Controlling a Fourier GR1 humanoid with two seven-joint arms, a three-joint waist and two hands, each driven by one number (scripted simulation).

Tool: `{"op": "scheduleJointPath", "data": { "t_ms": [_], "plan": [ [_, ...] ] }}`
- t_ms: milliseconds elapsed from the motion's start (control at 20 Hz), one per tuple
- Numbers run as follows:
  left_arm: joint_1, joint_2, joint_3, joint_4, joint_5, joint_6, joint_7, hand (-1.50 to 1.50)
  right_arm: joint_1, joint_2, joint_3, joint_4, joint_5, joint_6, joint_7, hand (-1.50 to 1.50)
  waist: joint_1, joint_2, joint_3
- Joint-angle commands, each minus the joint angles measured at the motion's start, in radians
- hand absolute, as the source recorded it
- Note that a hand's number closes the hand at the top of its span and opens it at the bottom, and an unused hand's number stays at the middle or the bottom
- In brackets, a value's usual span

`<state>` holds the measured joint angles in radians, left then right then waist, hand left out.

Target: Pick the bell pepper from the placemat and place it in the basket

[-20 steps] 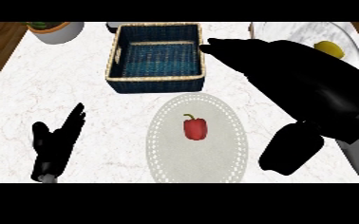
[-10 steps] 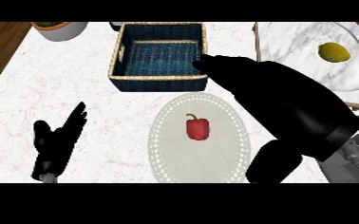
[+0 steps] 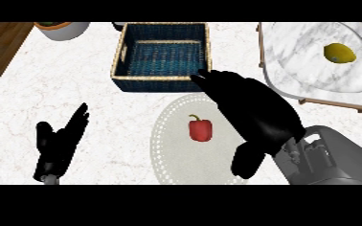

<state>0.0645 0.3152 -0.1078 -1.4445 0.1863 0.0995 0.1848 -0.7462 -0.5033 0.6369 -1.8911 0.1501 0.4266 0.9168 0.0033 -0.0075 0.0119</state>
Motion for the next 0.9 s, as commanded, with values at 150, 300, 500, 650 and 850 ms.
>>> {"op": "scheduleJointPath", "data": {
  "t_ms": [150, 300, 500, 650, 850],
  "plan": [
    [0.025, -0.026, -0.007, 0.103, -0.004, -0.006, 0.047, 0.00, 0.063, 0.083, 0.053, 0.073, 0.121, -0.041, -0.029, -1.50, 0.001, 0.011, -0.012],
    [0.065, -0.035, -0.016, 0.056, -0.010, 0.002, 0.047, 0.00, 0.173, 0.023, 0.064, 0.045, 0.176, -0.063, -0.118, -1.50, -0.005, 0.008, -0.011],
    [0.095, -0.023, -0.007, 0.059, -0.010, -0.021, 0.023, 0.00, 0.166, 0.096, 0.104, 0.131, 0.256, -0.104, -0.142, -1.50, 0.006, 0.010, -0.012],
    [0.045, 0.003, 0.016, 0.066, -0.005, -0.035, 0.061, 0.00, 0.140, 0.162, 0.121, 0.178, 0.306, -0.122, -0.141, -1.50, 0.005, 0.010, -0.012],
    [0.065, -0.012, 0.009, 0.032, -0.013, -0.026, 0.069, 0.00, 0.184, 0.123, 0.084, 0.223, 0.322, -0.131, -0.235, -1.50, 0.003, 0.009, -0.012]
  ]
}}
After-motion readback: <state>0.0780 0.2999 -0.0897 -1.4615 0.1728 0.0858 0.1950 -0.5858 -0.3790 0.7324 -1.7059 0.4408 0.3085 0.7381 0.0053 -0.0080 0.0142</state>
